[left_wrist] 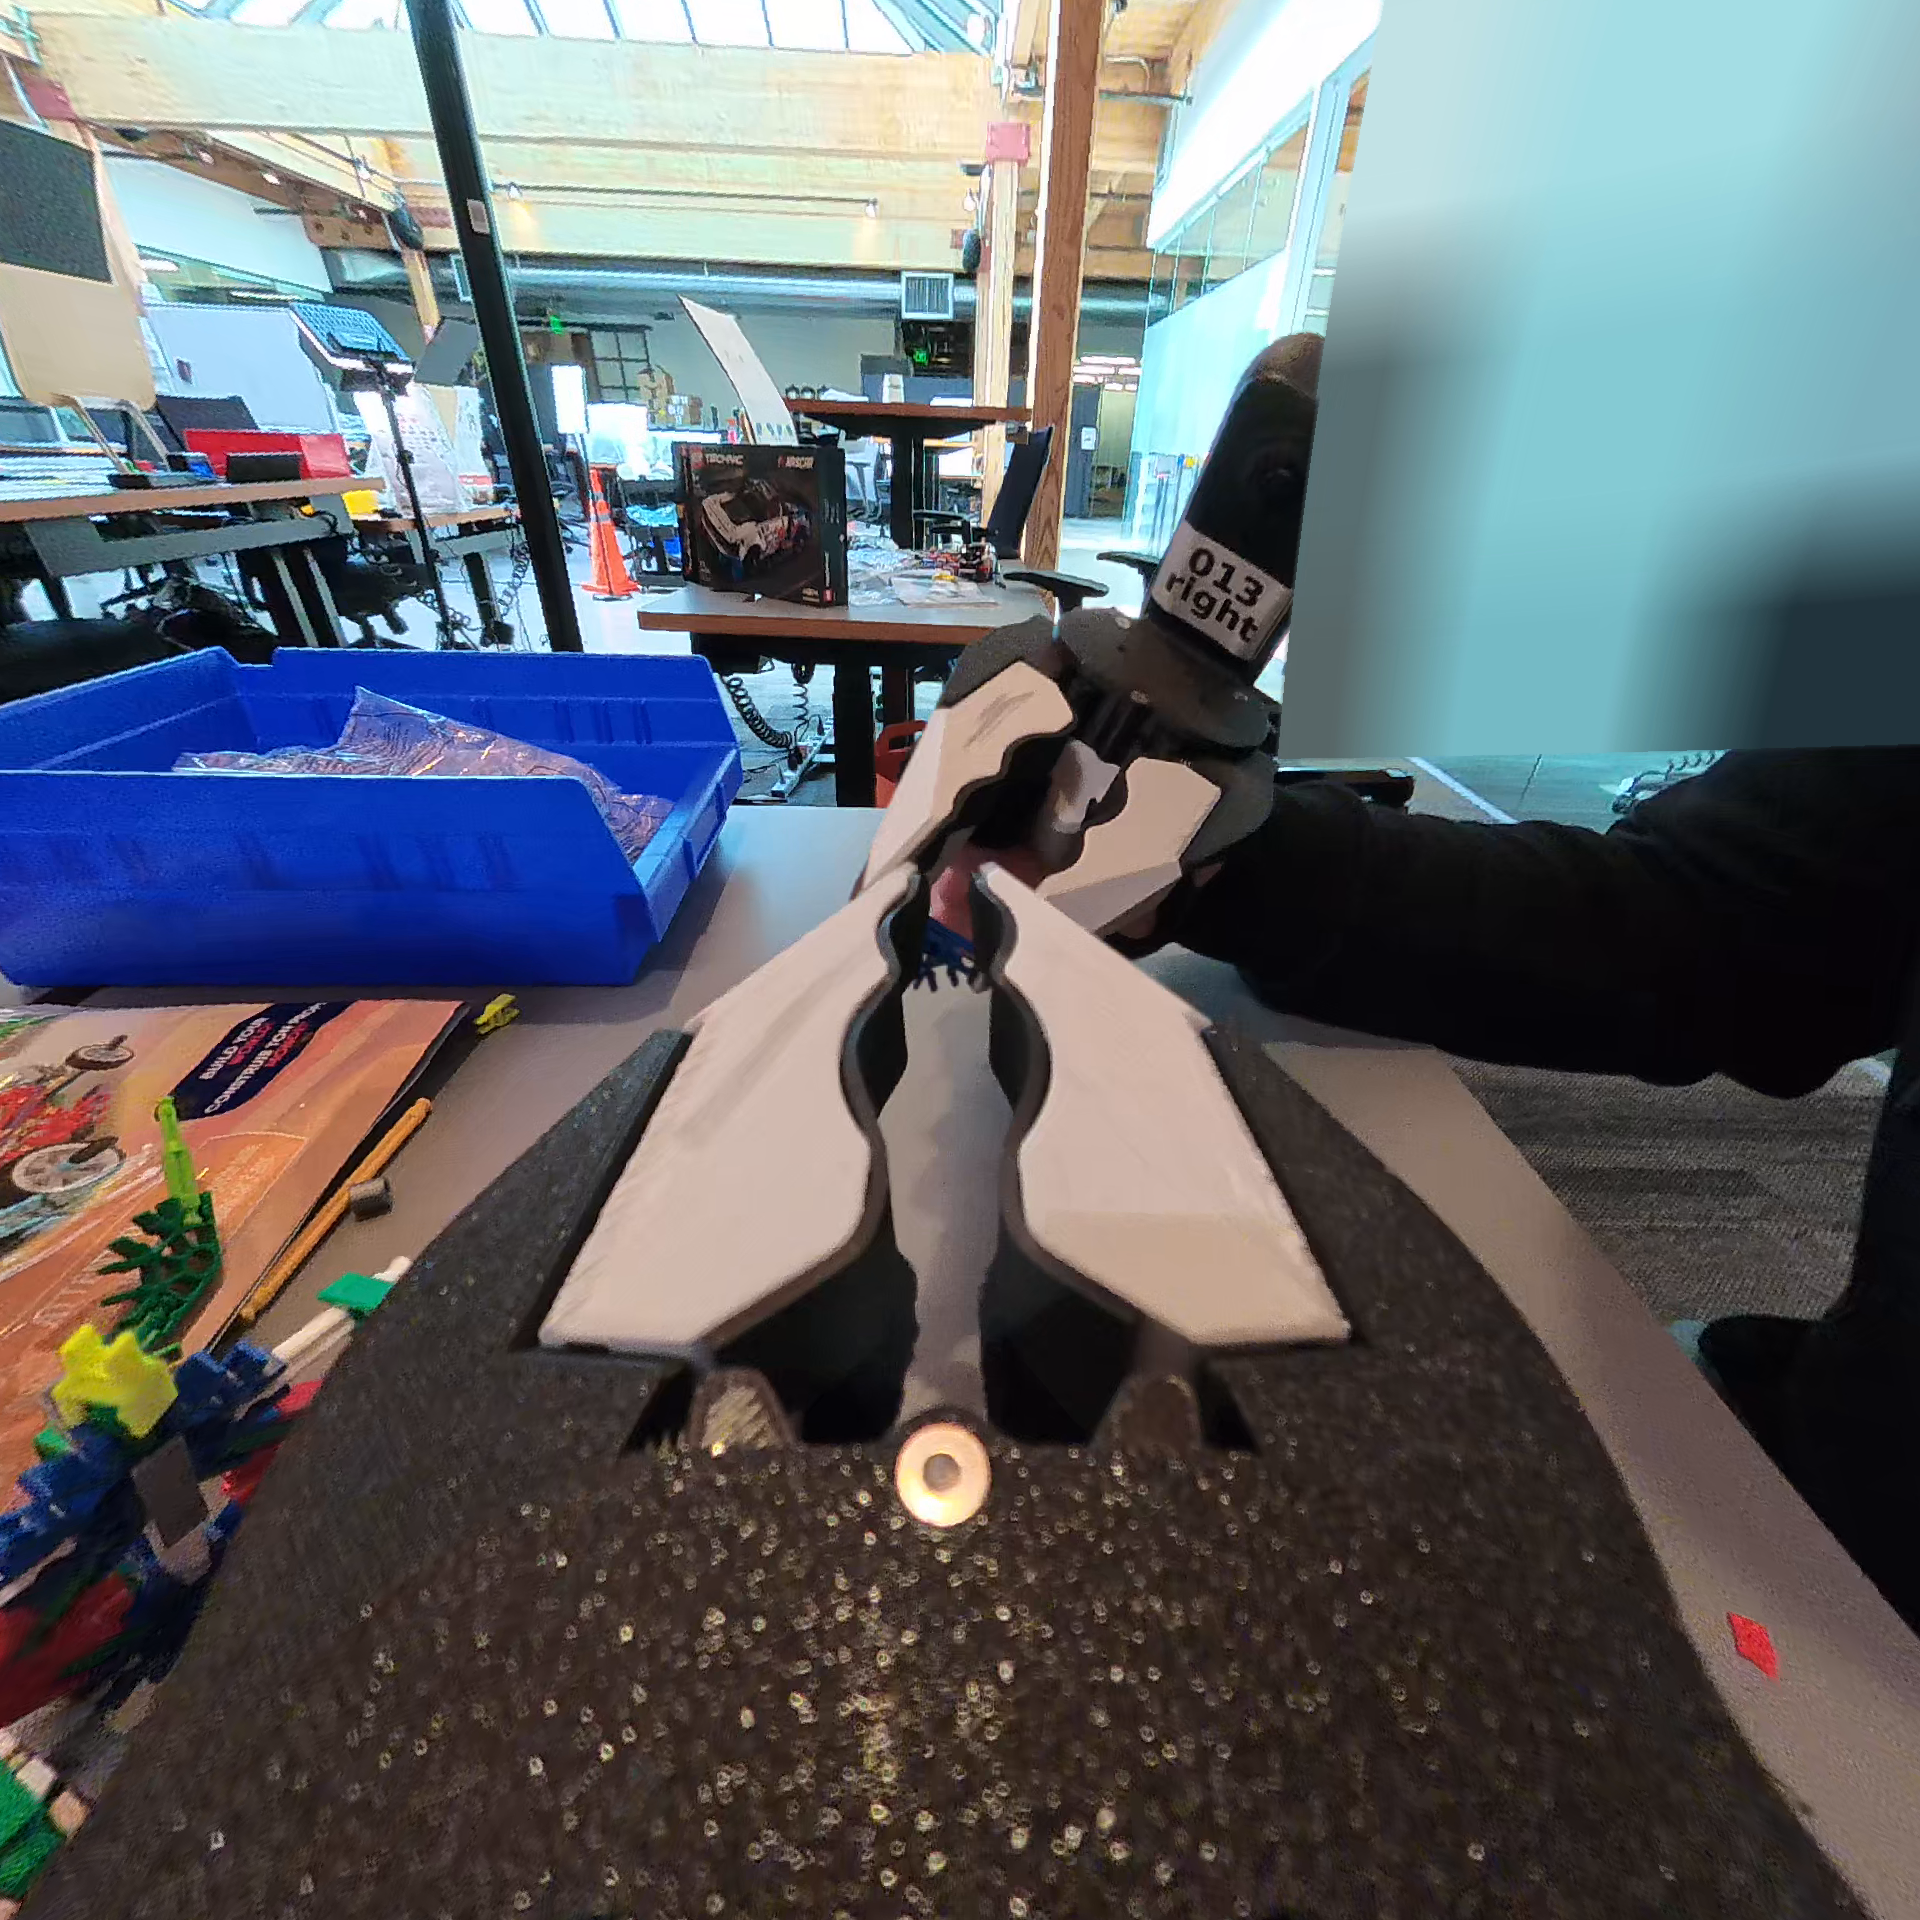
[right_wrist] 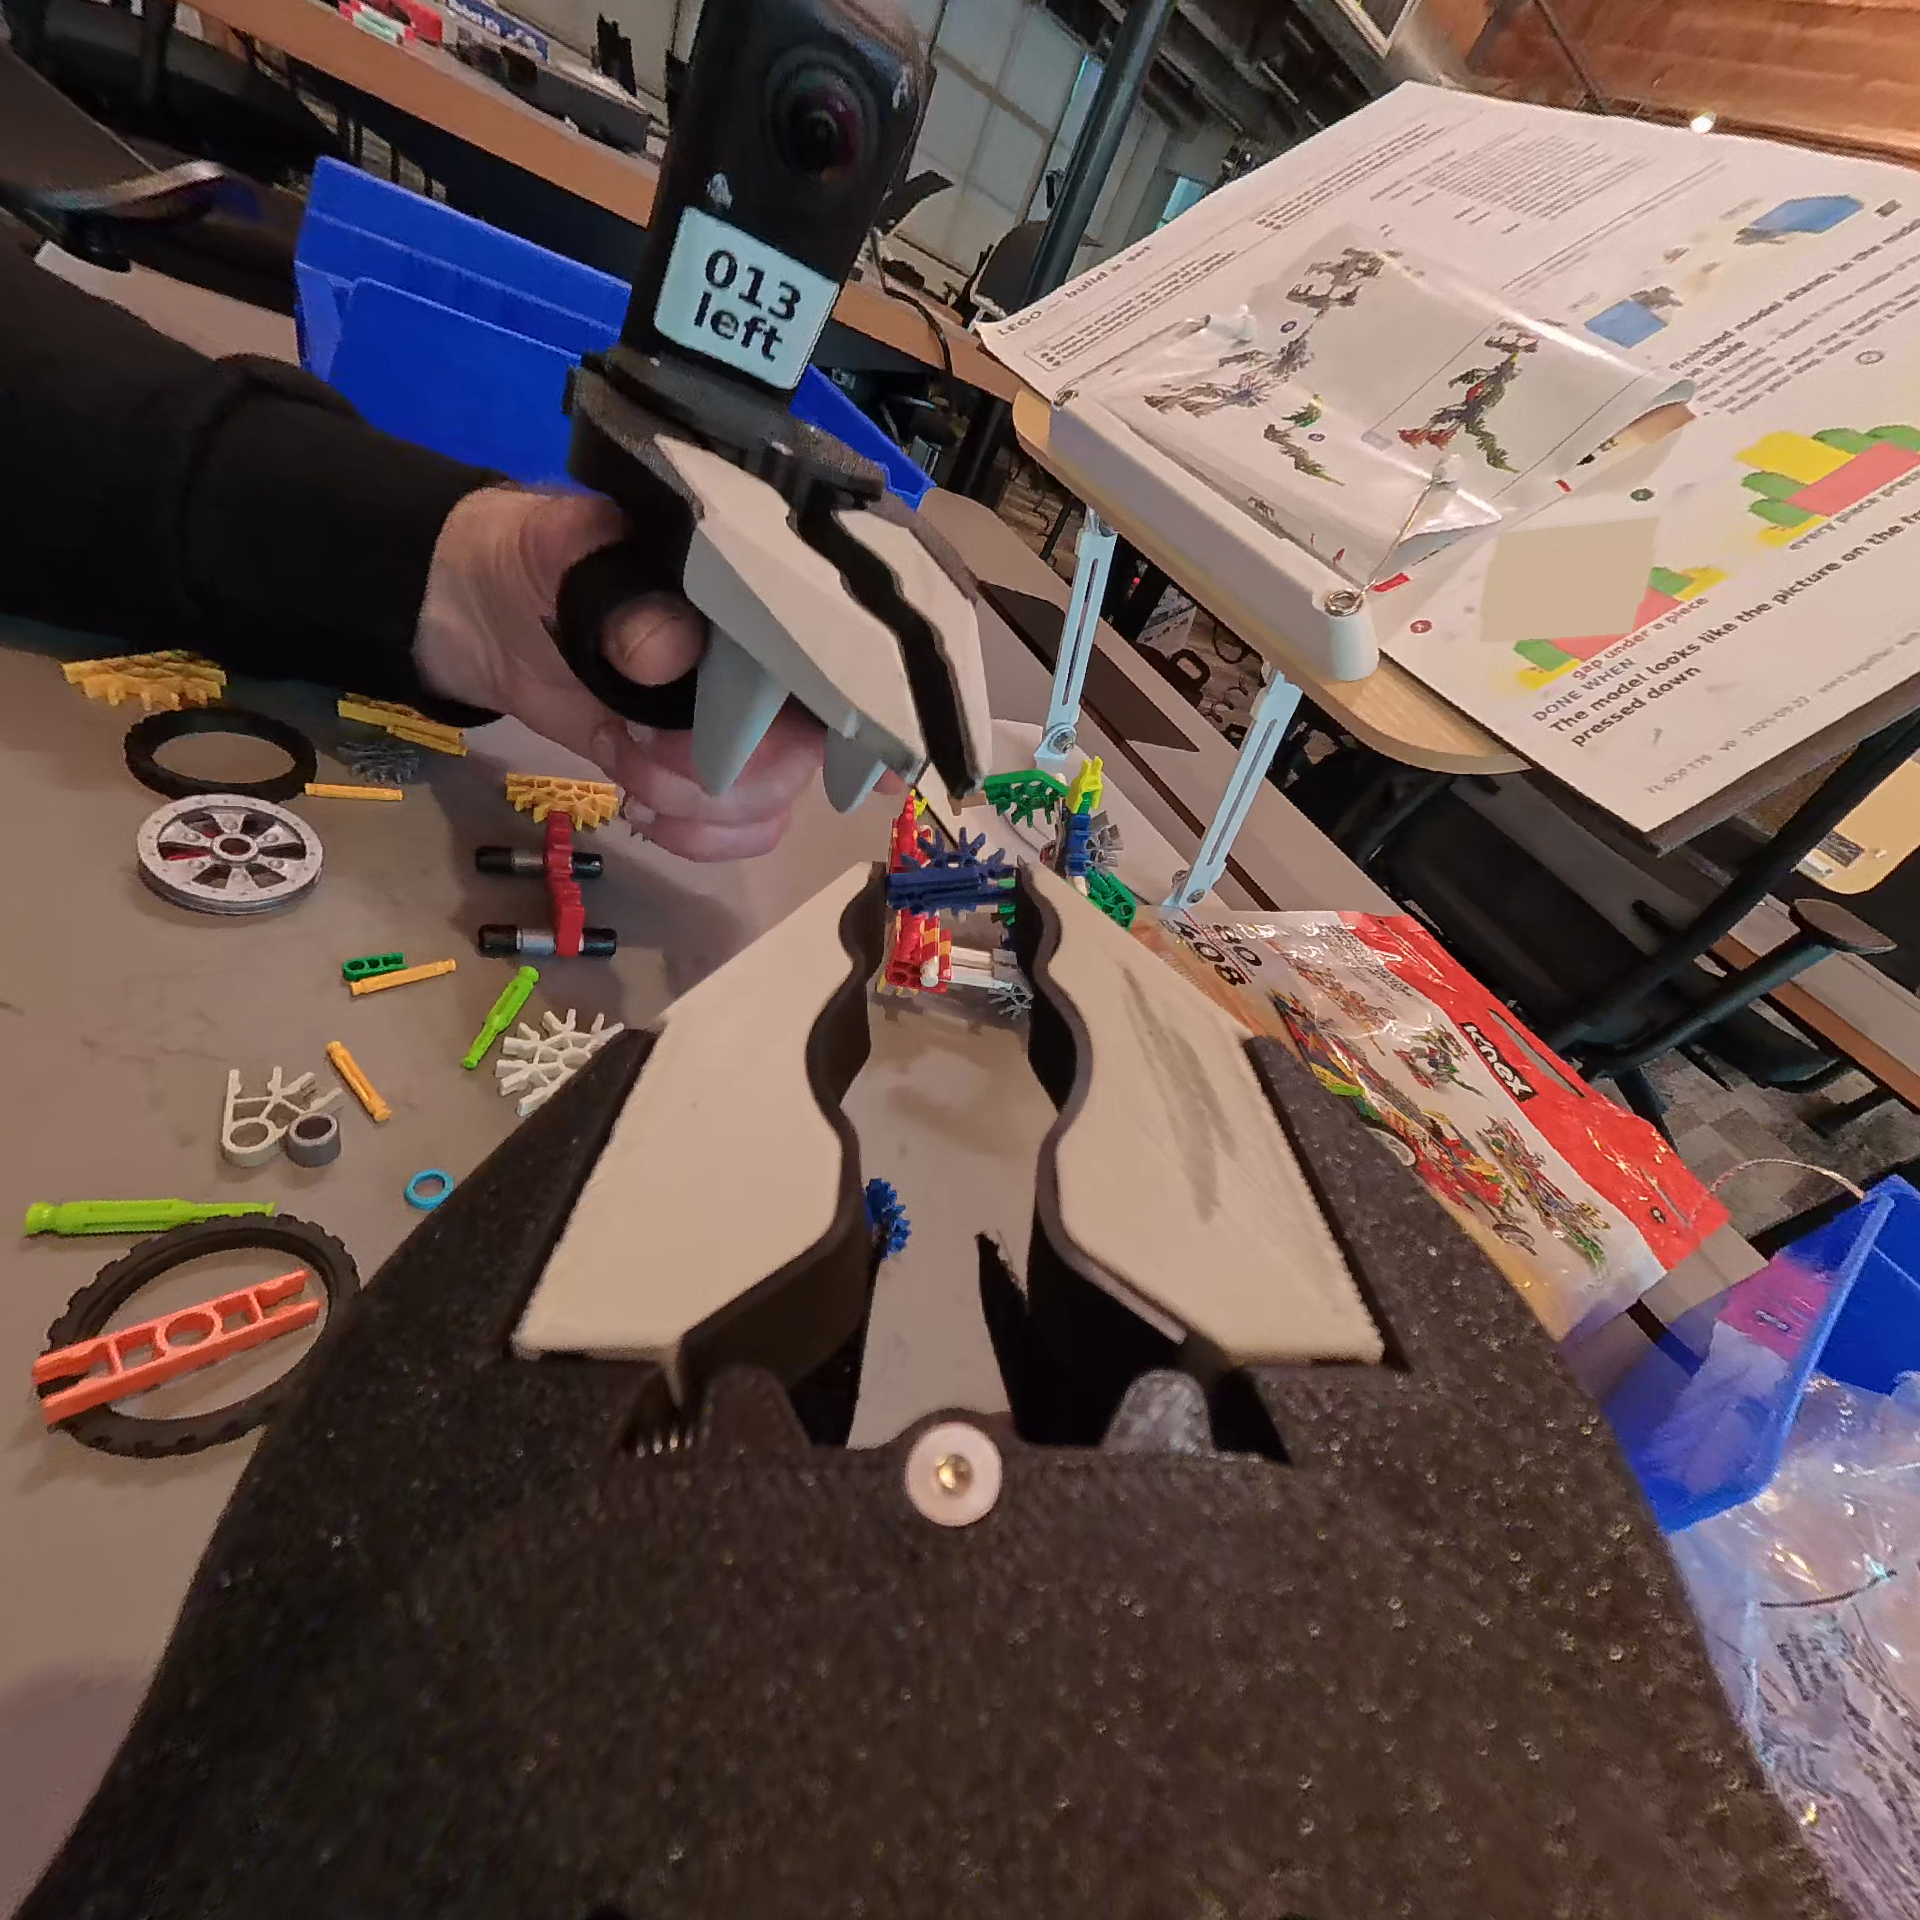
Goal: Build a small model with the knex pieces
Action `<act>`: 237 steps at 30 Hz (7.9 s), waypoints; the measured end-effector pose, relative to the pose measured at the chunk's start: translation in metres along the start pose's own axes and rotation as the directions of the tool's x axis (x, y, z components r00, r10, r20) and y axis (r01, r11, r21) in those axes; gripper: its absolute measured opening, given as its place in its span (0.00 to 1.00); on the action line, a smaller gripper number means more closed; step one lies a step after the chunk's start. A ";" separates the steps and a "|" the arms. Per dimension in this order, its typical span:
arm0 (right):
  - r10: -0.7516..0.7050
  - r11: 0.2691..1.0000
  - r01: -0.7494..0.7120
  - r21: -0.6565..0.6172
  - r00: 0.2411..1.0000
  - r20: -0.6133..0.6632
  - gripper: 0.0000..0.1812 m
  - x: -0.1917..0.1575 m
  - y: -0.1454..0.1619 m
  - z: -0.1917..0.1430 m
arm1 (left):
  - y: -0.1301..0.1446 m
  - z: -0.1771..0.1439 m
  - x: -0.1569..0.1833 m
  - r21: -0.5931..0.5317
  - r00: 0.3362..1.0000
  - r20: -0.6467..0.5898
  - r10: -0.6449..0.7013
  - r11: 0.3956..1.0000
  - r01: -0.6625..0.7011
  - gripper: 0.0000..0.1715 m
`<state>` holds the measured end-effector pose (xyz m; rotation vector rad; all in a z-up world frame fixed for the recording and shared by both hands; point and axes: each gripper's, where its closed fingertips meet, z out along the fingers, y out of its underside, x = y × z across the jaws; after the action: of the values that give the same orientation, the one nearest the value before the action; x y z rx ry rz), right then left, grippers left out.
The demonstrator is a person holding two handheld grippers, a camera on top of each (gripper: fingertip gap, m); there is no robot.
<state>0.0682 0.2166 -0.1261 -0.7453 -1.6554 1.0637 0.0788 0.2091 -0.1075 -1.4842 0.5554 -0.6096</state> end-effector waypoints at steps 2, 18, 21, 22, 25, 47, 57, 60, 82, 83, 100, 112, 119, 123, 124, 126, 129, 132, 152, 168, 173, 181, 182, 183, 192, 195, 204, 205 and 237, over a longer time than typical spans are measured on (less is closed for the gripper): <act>0.012 1.000 -0.012 0.016 1.000 -0.005 0.13 0.002 -0.003 -0.002 | 0.003 0.001 -0.003 -0.013 1.000 0.018 -0.001 1.000 0.002 0.03; -0.001 1.000 0.001 0.003 1.000 -0.001 0.13 -0.001 -0.001 0.000 | 0.013 0.007 -0.006 -0.060 0.999 0.031 -0.038 0.997 0.040 0.07; 0.007 1.000 -0.007 0.011 1.000 -0.005 0.13 0.001 -0.002 0.000 | 0.009 0.005 -0.007 -0.053 0.999 0.041 -0.027 0.998 0.029 0.07; 0.009 1.000 -0.009 0.015 1.000 -0.007 0.13 0.002 -0.003 -0.001 | 0.008 0.004 -0.009 -0.043 0.998 0.039 -0.047 0.998 0.048 0.07; 0.014 1.000 -0.014 0.018 1.000 -0.009 0.13 0.002 -0.003 -0.001 | 0.011 0.000 -0.015 -0.026 0.993 0.029 -0.116 0.993 0.117 0.08; 0.015 1.000 -0.015 0.020 1.000 -0.002 0.13 0.000 -0.003 0.000 | 0.015 0.002 -0.017 -0.023 0.985 0.016 -0.174 0.984 0.174 0.06; 0.006 1.000 -0.006 0.009 1.000 -0.006 0.13 0.000 -0.001 0.001 | 0.016 0.003 -0.017 -0.030 0.987 0.029 -0.159 0.987 0.160 0.07; -0.004 1.000 0.004 -0.003 1.000 -0.006 0.13 -0.001 0.001 0.002 | 0.017 0.004 -0.015 -0.039 0.988 0.032 -0.150 0.988 0.151 0.07; -0.056 0.997 0.054 -0.055 0.998 -0.037 0.13 0.002 0.009 0.005 | 0.021 0.002 -0.027 -0.174 0.980 0.178 0.083 0.983 -0.052 0.16; -0.053 0.997 0.051 -0.053 0.998 -0.040 0.13 0.003 0.009 0.005 | 0.020 0.000 -0.028 -0.169 0.983 0.172 0.071 0.985 -0.042 0.18; -0.042 0.999 0.042 0.005 0.998 -0.036 0.13 0.002 -0.002 0.001 | 0.016 0.000 -0.011 -0.057 0.971 -0.031 -0.238 0.970 0.236 0.07; -0.084 0.996 0.083 -0.028 0.995 -0.052 0.13 0.001 0.003 0.004 | 0.018 0.002 -0.009 -0.073 0.977 -0.028 -0.212 0.975 0.210 0.06; -0.113 0.993 0.110 -0.044 0.992 -0.064 0.13 0.001 0.005 0.005 | 0.020 0.002 -0.013 -0.085 0.978 0.008 -0.209 0.974 0.209 0.02; -0.135 0.989 0.131 -0.064 0.988 -0.073 0.13 0.001 0.008 0.006 | 0.023 0.002 -0.015 -0.093 0.976 0.015 -0.217 0.972 0.218 0.02; -0.139 0.989 0.134 -0.068 0.987 -0.076 0.13 0.001 0.008 0.006 | 0.023 0.002 -0.016 -0.095 0.976 0.018 -0.215 0.972 0.216 0.02; -0.151 0.986 0.144 -0.084 0.985 -0.083 0.14 0.002 0.010 0.007 | 0.023 0.003 -0.017 -0.099 0.978 0.032 -0.206 0.973 0.208 0.01; -0.178 0.979 0.165 -0.122 0.979 -0.098 0.14 0.004 0.016 0.009 | 0.023 0.004 -0.019 -0.107 0.980 0.054 -0.193 0.974 0.198 0.00; -0.181 0.977 0.168 -0.129 0.979 -0.098 0.13 0.005 0.017 0.009 | 0.024 0.005 -0.020 -0.114 0.980 0.070 -0.187 0.974 0.194 0.00; -0.190 0.975 0.174 -0.139 0.975 -0.112 0.13 0.008 0.018 0.008 | 0.026 0.006 -0.024 -0.135 0.967 0.108 -0.230 0.960 0.244 0.05; -0.196 0.973 0.179 -0.147 0.975 -0.106 0.13 0.007 0.020 0.011 | 0.032 0.007 -0.017 -0.159 0.954 0.042 -0.298 0.940 0.301 0.03; -0.176 0.974 0.158 -0.163 0.979 -0.103 0.13 0.007 0.027 0.014 | 0.038 0.006 -0.022 -0.184 0.959 0.082 -0.273 0.941 0.284 0.02; -0.158 0.965 0.132 -0.224 0.982 -0.100 0.15 0.008 0.042 0.018 | 0.047 0.008 -0.028 -0.230 0.963 0.147 -0.226 0.939 0.256 0.00; -0.161 0.965 0.135 -0.224 0.982 -0.101 0.14 0.009 0.042 0.018 | 0.047 0.009 -0.028 -0.226 0.962 0.146 -0.232 0.939 0.260 0.00; -0.166 0.964 0.140 -0.225 0.981 -0.103 0.13 0.009 0.042 0.017 | 0.048 0.010 -0.027 -0.228 0.961 0.144 -0.236 0.937 0.264 0.00; -0.191 0.957 0.162 -0.242 0.976 -0.104 0.13 0.010 0.043 0.016 | 0.049 0.011 -0.027 -0.223 0.955 0.140 -0.263 0.931 0.290 0.00; -0.192 0.957 0.162 -0.242 0.975 -0.107 0.13 0.010 0.042 0.016 | 0.047 0.011 -0.027 -0.218 0.953 0.137 -0.270 0.930 0.295 0.00; -0.173 0.958 0.143 -0.250 0.980 -0.103 0.12 0.009 0.042 0.016 | 0.048 0.012 -0.026 -0.218 0.952 0.130 -0.277 0.929 0.300 0.01; -0.174 0.957 0.144 -0.253 0.980 -0.101 0.12 0.009 0.043 0.016 | 0.048 0.012 -0.026 -0.223 0.953 0.130 -0.273 0.929 0.296 0.01; -0.216 0.937 0.169 -0.306 0.968 -0.129 0.06 0.015 0.053 0.017 | 0.049 0.009 -0.040 -0.173 0.900 0.198 -0.389 0.889 0.423 0.01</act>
<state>0.0464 0.2467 -0.1701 -0.8165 -1.7253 0.6092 0.0567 0.2426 -0.1578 -1.8564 0.1832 -0.7666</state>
